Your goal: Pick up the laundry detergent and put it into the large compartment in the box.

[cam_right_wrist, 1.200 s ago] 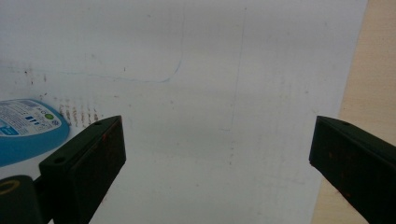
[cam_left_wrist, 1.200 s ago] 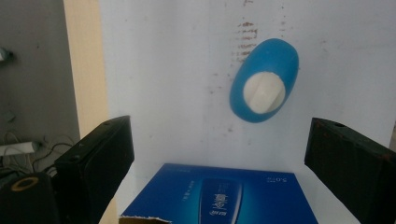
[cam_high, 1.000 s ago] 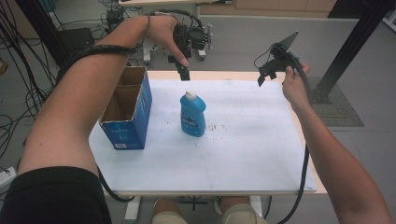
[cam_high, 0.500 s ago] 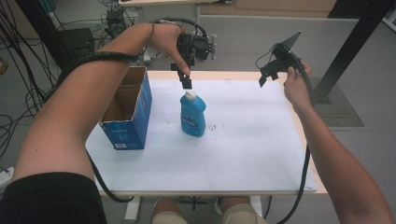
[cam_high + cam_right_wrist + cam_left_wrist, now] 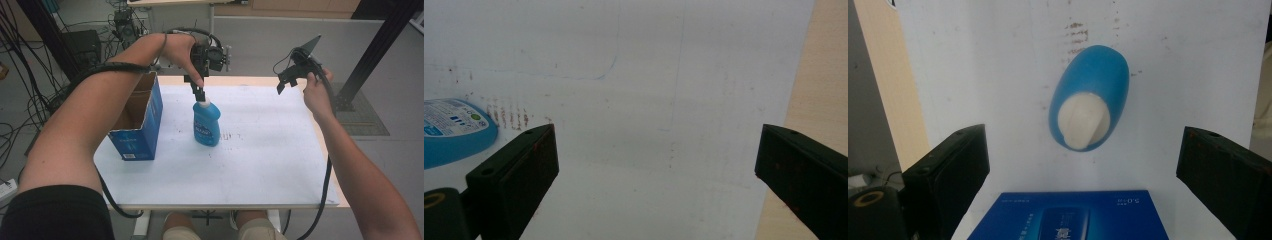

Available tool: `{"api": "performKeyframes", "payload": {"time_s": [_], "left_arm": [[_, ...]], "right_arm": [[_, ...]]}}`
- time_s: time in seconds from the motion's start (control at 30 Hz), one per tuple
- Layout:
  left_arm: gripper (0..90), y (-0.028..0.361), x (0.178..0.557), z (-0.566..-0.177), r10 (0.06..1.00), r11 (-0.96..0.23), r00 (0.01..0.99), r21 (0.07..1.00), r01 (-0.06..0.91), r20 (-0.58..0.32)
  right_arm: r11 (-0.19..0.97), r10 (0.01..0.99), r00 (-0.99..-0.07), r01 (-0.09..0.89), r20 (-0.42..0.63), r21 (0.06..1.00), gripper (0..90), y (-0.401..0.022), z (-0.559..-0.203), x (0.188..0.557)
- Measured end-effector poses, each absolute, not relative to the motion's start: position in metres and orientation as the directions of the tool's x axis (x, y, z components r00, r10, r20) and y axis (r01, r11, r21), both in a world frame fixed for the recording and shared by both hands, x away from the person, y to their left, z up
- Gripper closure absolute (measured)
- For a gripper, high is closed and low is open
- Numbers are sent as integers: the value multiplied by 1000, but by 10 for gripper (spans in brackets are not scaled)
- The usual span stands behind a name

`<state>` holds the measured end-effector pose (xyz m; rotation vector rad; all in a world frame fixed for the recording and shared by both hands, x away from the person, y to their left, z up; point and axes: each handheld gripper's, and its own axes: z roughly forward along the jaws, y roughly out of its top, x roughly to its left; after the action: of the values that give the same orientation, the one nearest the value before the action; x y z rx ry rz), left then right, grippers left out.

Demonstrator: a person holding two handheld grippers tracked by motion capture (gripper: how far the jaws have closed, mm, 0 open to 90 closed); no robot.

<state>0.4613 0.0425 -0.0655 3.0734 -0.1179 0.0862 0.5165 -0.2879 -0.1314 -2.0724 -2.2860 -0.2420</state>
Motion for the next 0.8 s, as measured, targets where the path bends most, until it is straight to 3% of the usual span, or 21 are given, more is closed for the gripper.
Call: {"api": "performKeyframes", "payload": {"time_s": [0.8], "left_arm": [[71, 34, 464, -99, -100, -994, 994, 38, -101, 34]], "right_arm": [[89, 984, -100, 993, 149, 80, 37, -291, -133, 516]]}}
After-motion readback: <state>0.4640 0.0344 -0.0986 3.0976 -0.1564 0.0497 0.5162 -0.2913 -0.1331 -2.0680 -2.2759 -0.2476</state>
